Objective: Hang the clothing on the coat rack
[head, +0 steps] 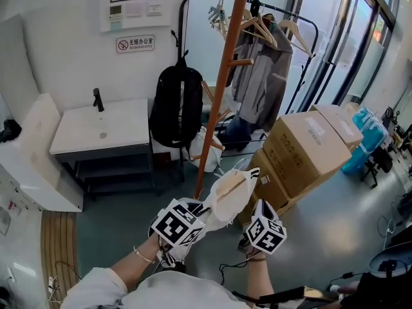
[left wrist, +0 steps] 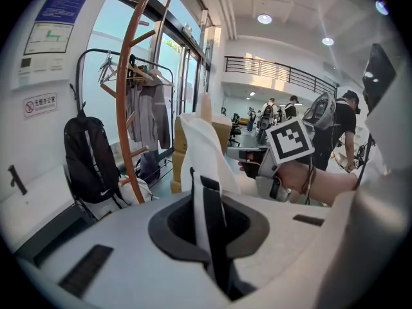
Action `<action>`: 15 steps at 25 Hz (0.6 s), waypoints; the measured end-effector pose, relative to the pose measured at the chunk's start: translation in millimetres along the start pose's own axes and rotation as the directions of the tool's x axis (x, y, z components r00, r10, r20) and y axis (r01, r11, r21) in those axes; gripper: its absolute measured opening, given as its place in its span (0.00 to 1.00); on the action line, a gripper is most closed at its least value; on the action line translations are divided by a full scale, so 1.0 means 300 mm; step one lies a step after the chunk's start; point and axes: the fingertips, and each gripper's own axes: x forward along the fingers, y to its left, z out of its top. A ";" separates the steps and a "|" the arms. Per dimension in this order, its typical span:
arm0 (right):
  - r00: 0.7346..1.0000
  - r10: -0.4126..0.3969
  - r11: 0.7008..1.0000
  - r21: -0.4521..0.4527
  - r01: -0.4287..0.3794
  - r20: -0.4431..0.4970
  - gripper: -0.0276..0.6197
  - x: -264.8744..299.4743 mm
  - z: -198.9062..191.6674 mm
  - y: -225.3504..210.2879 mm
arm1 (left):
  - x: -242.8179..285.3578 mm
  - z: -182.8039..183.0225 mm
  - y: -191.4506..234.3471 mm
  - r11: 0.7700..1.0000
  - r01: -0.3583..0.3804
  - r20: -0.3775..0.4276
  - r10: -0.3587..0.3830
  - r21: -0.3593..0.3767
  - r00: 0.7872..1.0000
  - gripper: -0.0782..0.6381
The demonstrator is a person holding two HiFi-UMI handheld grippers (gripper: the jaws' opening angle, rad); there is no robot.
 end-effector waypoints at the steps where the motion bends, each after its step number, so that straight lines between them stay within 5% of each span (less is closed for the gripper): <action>1: 1.000 -0.003 1.000 0.001 0.003 0.003 0.08 0.019 0.011 0.000 | 0.008 0.015 0.015 1.000 0.004 0.001 -0.004 0.004 1.000 0.14; 15: 0.998 -0.056 0.998 0.037 0.054 0.041 0.08 0.234 0.121 -0.016 | 0.108 0.193 0.184 0.994 0.066 0.010 -0.067 0.088 0.998 0.14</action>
